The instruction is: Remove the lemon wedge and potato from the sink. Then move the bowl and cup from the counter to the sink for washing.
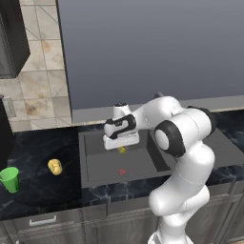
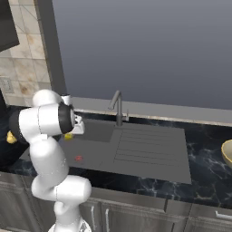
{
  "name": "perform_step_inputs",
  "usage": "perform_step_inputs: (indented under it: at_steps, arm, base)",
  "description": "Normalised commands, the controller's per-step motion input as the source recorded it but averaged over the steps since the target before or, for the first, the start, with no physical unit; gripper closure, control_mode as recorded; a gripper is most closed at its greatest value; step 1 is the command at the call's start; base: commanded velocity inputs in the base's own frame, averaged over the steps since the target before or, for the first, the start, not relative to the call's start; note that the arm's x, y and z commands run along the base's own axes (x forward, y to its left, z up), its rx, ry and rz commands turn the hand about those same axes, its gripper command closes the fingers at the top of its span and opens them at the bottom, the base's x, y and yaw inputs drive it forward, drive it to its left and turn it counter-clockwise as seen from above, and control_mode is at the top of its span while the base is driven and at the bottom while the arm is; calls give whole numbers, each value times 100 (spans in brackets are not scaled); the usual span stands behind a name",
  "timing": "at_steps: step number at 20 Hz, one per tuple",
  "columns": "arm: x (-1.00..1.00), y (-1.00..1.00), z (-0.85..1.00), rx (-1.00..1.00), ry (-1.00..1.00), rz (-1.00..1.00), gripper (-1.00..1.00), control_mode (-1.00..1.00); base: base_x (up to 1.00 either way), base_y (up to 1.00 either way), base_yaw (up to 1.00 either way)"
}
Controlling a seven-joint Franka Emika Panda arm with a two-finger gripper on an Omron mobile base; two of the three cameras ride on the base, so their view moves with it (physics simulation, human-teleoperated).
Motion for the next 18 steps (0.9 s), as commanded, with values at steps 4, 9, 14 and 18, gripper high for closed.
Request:
perform_step_inputs:
  at_steps: [4,9,14,18]
  arm:
    - [-17,1,32,0,0,5,100,-100]
    - [-17,3,32,0,0,7,100,-100]
    - [-16,11,27,0,0,7,100,-100]
    - [-16,13,27,0,0,8,100,-100]
  base:
    - [0,0,0]
    - [0,0,0]
    - [0,0,0]
    - [0,0,0]
